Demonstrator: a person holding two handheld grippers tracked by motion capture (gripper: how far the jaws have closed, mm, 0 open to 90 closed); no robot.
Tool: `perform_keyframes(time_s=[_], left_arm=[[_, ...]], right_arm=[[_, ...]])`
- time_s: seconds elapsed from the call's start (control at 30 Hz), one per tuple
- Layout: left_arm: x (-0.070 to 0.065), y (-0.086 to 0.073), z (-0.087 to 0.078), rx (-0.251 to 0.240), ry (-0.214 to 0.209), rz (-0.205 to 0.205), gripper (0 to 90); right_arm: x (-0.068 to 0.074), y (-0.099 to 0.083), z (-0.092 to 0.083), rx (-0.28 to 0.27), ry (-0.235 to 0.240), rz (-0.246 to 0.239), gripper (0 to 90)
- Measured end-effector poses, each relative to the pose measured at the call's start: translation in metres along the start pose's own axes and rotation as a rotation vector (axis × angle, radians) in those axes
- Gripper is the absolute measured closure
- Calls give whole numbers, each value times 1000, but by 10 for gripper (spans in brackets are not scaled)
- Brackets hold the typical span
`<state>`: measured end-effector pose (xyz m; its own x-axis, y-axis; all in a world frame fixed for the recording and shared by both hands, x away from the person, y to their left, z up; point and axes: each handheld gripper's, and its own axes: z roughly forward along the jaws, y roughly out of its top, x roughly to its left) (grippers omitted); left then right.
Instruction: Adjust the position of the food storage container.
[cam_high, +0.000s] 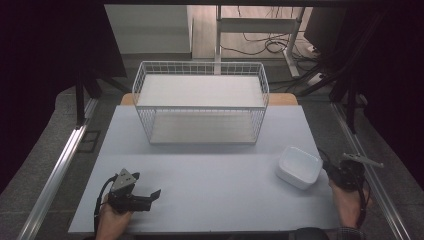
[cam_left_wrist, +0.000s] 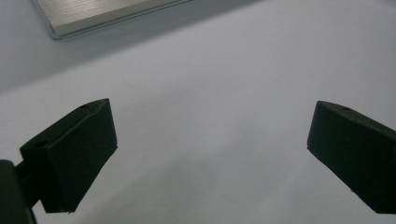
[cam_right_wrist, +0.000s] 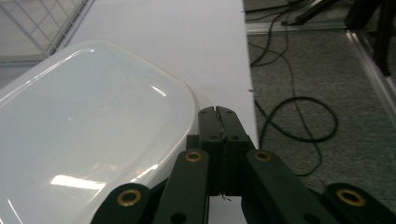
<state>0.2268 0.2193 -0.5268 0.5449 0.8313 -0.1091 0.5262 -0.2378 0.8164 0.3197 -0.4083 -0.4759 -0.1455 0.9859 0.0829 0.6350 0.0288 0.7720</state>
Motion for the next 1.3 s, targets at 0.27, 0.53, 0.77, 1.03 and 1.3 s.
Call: perform_keyframes(time_s=[0.27, 0.53, 0.77, 1.03, 1.3], left_arm=[[0, 0, 1, 1, -4, -3, 14], [-1, 0, 2, 7, -9, -1, 14], [-1, 0, 3, 6, -13, -1, 15], [-2, 1, 4, 12, -19, 3, 16], [-2, 1, 4, 16, -22, 5, 17]], right_arm=[[25, 7, 18, 21, 84, -49, 896], [60, 9, 30, 52, 190, -101, 896], [95, 10, 39, 75, 269, -155, 897], [132, 9, 50, 104, 354, -200, 896], [178, 2, 56, 145, 448, -276, 896]])
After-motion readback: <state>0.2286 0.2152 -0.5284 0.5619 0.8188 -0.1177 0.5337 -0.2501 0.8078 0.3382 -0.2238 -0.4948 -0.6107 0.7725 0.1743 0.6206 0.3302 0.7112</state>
